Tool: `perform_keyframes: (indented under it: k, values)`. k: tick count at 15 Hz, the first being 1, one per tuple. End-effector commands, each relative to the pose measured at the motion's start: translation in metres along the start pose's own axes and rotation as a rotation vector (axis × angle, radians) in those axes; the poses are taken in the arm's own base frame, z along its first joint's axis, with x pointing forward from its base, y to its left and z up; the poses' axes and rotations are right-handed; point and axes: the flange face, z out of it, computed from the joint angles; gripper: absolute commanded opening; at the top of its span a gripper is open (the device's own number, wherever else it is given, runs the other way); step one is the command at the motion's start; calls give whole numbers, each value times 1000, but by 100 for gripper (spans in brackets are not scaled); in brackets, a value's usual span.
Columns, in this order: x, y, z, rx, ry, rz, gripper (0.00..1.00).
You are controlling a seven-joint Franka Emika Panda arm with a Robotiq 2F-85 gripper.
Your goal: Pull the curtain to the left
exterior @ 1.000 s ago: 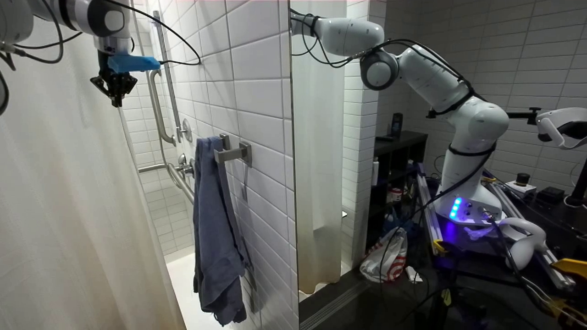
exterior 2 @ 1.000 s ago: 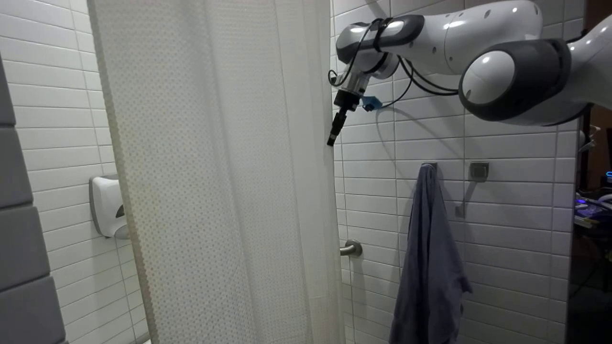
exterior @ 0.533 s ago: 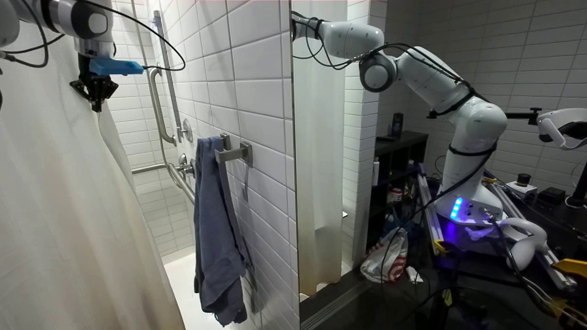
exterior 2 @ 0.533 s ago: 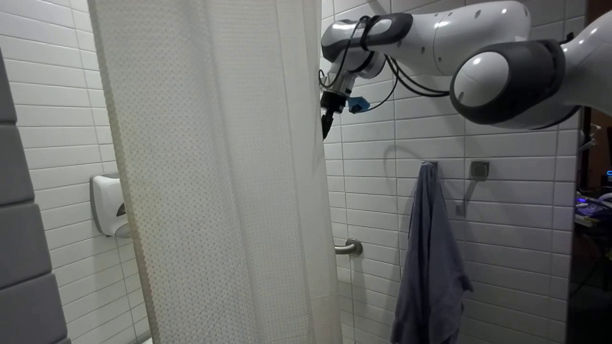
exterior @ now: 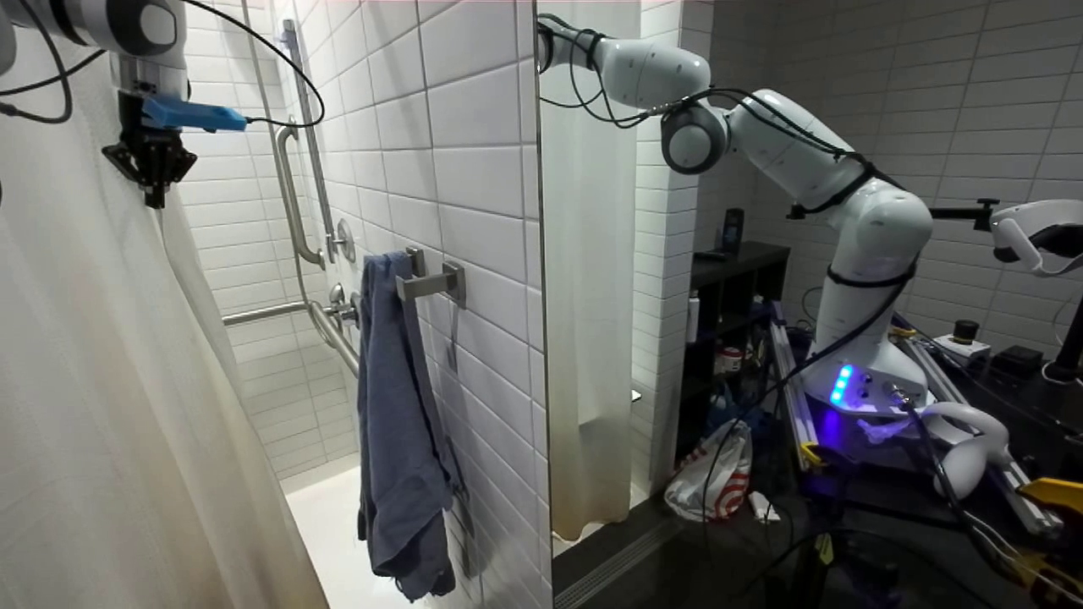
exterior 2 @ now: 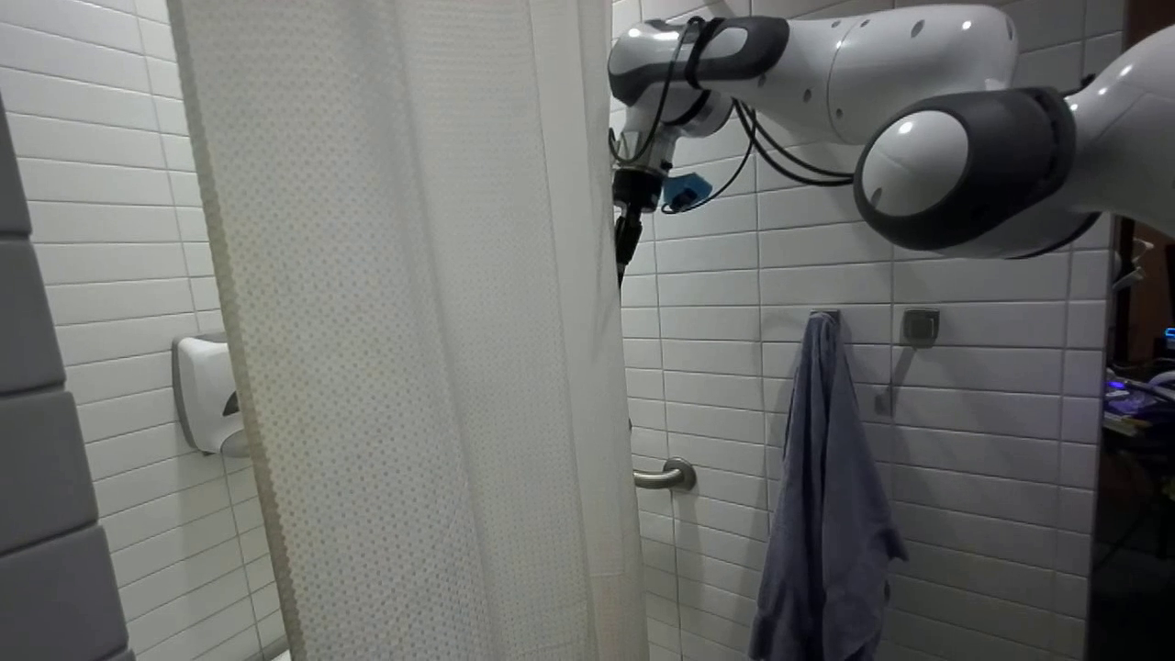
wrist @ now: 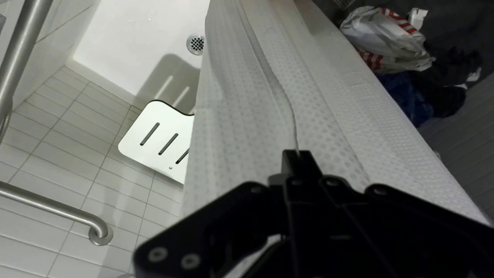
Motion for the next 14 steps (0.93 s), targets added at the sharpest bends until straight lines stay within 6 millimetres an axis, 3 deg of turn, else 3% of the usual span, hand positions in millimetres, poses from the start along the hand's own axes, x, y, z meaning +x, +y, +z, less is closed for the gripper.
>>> perform_keyframes:
  k: [1,14]
  values:
    - [2,-6,20,60,-65,-67,1]
    - [6,-24,16,142,-103,-156,1]
